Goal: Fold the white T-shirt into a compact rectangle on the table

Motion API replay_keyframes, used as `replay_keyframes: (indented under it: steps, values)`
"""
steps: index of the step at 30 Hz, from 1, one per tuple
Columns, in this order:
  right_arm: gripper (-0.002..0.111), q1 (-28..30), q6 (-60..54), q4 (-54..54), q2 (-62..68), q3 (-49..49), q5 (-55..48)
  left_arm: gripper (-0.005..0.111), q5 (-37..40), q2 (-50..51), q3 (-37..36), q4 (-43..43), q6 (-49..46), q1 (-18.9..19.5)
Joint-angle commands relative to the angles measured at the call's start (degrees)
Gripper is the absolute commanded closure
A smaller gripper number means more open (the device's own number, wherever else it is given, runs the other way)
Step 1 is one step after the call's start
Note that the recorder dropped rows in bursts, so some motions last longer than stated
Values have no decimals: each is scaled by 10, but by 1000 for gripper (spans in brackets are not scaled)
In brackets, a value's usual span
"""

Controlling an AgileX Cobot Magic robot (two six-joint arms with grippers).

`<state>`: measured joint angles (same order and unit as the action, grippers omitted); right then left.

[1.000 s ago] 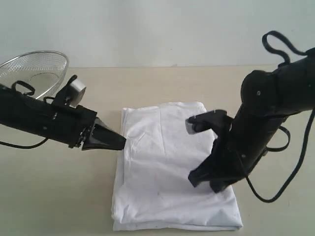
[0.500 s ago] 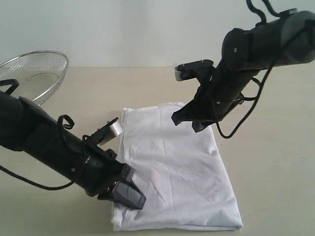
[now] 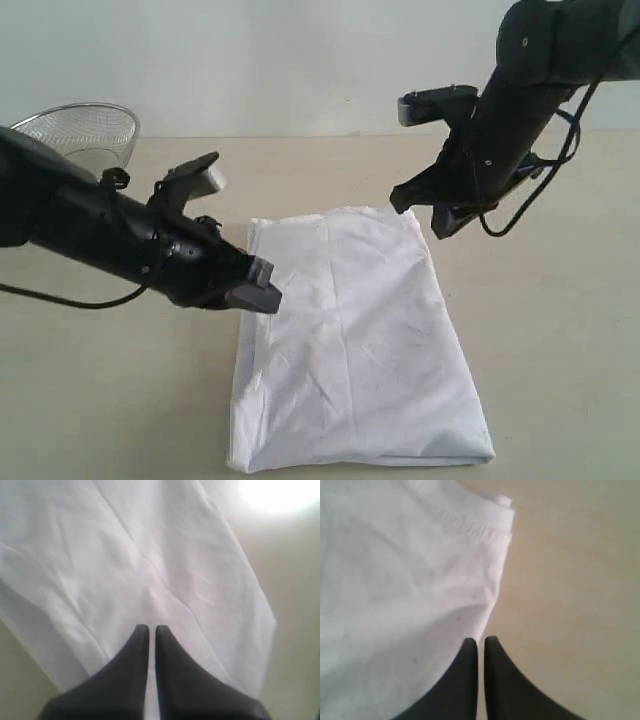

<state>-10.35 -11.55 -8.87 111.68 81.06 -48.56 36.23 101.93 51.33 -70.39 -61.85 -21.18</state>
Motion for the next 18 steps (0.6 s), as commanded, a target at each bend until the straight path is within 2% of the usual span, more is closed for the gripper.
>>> replay_keyframes:
  steps: [1, 3, 7, 18]
  values:
    - [109, -44, -8, -21, -18, -82, 42, 102, -40, 54, 66, 25, 19, 1]
    - [109, -74, -10, -21, -14, -97, 78, 102, -78, 102, 108, 25, 19, 1]
    - [109, -86, 11, -26, 11, -98, 118, 102, -60, 191, 175, 25, 35, 1]
    - [109, -71, 25, -23, 71, -98, 159, 102, -66, 218, 198, 42, 43, 28]
